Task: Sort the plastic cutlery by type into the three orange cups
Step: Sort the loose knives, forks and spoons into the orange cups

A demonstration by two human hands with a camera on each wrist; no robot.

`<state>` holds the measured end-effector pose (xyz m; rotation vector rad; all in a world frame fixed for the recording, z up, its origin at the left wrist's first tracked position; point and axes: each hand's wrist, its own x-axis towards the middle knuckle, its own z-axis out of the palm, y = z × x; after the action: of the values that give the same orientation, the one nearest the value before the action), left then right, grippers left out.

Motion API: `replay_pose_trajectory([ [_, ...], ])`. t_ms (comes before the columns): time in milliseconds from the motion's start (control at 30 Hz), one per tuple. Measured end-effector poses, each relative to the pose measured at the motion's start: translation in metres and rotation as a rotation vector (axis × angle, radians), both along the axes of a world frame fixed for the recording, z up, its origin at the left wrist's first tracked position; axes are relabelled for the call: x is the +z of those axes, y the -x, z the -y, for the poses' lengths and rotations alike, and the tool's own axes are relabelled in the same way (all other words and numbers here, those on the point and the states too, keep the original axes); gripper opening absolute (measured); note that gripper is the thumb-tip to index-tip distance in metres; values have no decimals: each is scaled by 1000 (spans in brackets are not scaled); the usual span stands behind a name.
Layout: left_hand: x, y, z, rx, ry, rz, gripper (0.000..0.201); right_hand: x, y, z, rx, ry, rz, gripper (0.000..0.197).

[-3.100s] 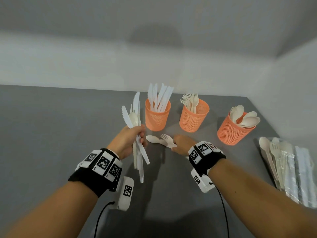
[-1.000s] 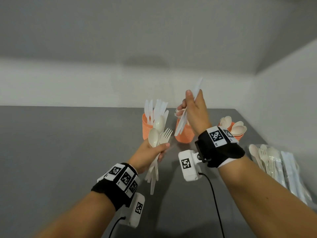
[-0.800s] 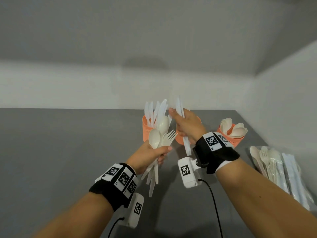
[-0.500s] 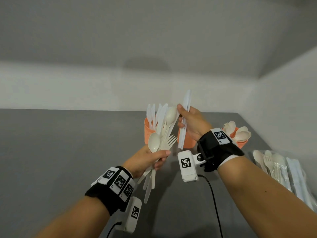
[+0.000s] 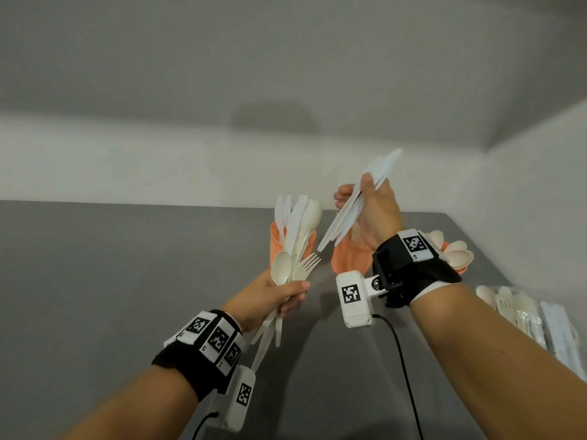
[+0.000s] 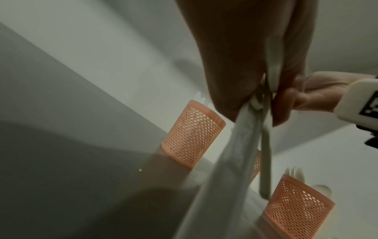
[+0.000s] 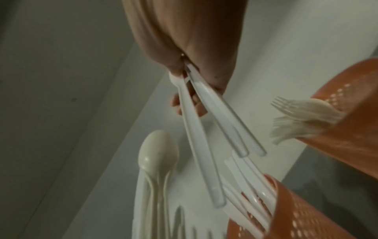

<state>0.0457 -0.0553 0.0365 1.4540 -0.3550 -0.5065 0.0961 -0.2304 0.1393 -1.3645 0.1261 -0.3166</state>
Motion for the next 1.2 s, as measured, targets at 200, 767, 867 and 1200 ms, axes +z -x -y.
replay_pose_trajectory([
  [200,-3,-4,2,89,-76,11,16,7,0,-4,106,176,-2,18],
  [767,0,-5,-2,228,-127,90,9,10,6,-40,337,570,-119,12],
  [867,-1,-6,-5,229,-138,78,10,10,3,-41,340,526,-114,15],
  [1200,-8,-9,-25,304,-125,19,6,27,-30,-20,-34,182,98,9],
])
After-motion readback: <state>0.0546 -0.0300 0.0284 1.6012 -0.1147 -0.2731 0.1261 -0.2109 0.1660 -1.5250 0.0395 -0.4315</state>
